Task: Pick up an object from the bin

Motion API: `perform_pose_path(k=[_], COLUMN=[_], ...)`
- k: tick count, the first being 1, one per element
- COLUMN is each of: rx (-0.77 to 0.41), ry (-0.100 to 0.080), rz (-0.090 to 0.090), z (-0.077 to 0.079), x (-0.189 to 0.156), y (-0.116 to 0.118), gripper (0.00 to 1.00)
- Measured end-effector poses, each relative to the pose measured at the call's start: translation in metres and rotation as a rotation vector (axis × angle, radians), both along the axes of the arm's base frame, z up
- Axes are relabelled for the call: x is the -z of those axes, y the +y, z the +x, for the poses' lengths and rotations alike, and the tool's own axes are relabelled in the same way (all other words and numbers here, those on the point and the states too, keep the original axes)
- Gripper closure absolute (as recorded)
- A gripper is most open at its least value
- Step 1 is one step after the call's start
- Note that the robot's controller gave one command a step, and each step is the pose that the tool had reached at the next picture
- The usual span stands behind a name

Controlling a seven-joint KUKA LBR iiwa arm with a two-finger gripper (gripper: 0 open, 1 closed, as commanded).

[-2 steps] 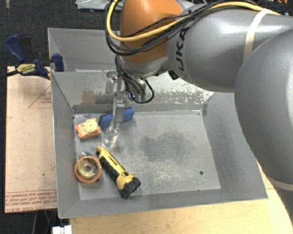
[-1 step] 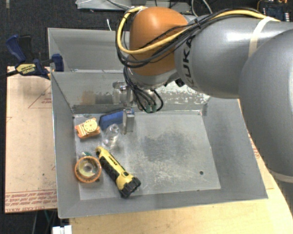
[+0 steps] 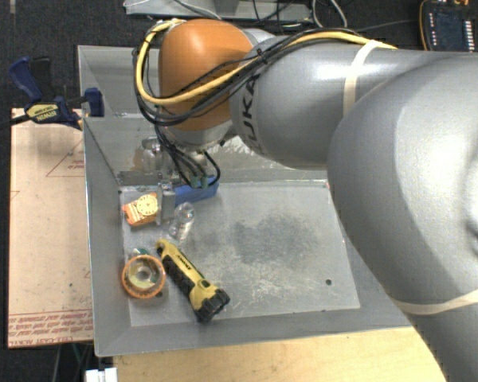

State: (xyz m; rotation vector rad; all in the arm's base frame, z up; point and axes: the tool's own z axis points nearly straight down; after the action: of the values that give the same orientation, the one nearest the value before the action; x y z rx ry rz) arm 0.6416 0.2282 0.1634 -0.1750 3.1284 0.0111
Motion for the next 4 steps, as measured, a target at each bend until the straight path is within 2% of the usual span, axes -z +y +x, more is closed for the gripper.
perform_pose_path(k=[1,2,3,4], rx=[0.035,-0.009,-0.067,-0.059], ry=[-0.003,-0.013,-0.004,-0.013], rz=[-0.009,0.002,-0.005,0.000], z=[-0.007,-0.002,0.004,0.006], x=[-0.003,-0.080,0.024,0.015], y=[-0.035,-0.014,0.013,0.002], gripper=[0.00,0.00,0.00,0.00])
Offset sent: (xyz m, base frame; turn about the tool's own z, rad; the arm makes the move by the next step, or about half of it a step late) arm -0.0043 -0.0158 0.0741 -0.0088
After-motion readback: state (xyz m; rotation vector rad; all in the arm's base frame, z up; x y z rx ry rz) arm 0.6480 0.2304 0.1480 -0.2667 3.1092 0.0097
